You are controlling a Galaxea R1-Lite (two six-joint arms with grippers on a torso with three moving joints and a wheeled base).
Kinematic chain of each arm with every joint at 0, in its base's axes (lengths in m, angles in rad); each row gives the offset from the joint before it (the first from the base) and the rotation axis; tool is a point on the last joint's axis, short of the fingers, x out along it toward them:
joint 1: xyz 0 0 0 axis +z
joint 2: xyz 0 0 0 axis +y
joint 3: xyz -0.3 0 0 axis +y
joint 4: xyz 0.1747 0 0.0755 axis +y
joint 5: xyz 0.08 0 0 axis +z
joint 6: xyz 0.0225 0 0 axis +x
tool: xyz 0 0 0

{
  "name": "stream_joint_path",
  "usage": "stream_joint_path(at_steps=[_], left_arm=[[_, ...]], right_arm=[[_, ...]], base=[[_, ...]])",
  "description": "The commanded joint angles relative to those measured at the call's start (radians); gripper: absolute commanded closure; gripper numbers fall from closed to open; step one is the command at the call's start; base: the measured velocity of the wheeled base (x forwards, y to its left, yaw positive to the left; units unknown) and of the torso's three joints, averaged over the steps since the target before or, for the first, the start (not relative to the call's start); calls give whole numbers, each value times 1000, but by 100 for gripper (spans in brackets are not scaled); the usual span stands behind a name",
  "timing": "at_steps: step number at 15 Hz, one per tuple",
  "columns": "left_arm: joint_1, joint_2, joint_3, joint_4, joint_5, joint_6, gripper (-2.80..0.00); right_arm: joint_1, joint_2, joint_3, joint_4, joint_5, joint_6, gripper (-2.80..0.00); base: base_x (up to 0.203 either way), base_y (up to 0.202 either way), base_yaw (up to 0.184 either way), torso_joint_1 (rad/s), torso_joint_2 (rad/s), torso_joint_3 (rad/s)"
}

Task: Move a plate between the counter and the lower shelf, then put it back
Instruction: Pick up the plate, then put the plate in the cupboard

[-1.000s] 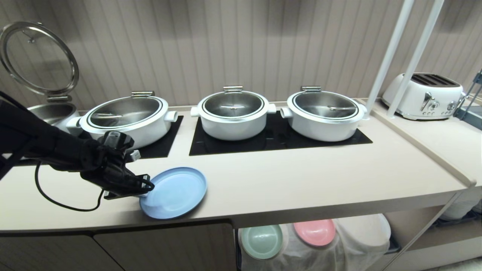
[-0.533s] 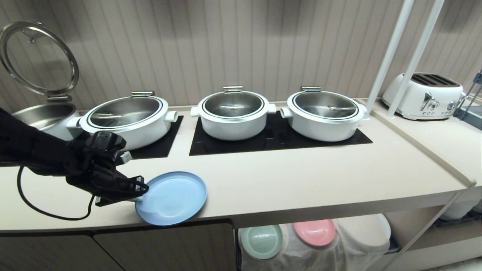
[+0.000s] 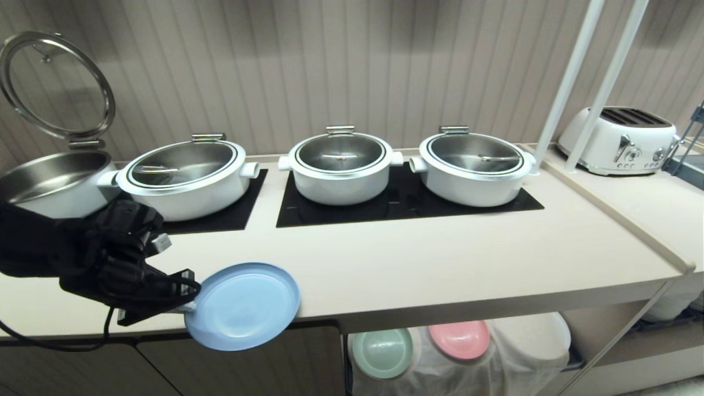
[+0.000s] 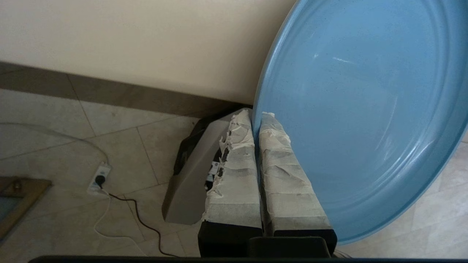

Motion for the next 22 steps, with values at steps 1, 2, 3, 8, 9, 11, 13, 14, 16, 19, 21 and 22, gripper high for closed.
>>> stream_joint_path(at_steps=[1,2,3,8,9,11,13,14,16,19,21,22], left_arm=[[12,-48,30,1,-13,-18,0],[20,-60,37,1,-24,-25,0],[29,-72,46,1,-29,-33,0],[75,-144,121,1,-63,-36,0],[78,-162,140,1,-64,-36,0],[85,-205,175,2,-63,-32,0],[86,-258,212,4,-63,-31,0],[86,-282,233,5,-62,-30,0],[86,-327,277,8,-62,-30,0],[86,-421,361,10,-62,0,0],[86,-479,409,11,-62,28,0],[85,-500,428,12,-62,35,0]], right_arm=[[1,0,0,0,0,0,0],[0,0,0,0,0,0,0],[0,0,0,0,0,0,0],[0,0,0,0,0,0,0],[1,0,0,0,0,0,0],[0,0,0,0,0,0,0],[1,0,0,0,0,0,0],[0,0,0,0,0,0,0],[0,0,0,0,0,0,0],[0,0,0,0,0,0,0],[0,0,0,0,0,-1,0],[1,0,0,0,0,0,0]], base=[[0,0,0,0,0,0],[0,0,0,0,0,0],[0,0,0,0,0,0],[0,0,0,0,0,0],[0,0,0,0,0,0],[0,0,0,0,0,0],[0,0,0,0,0,0],[0,0,0,0,0,0],[0,0,0,0,0,0],[0,0,0,0,0,0],[0,0,0,0,0,0],[0,0,0,0,0,0]])
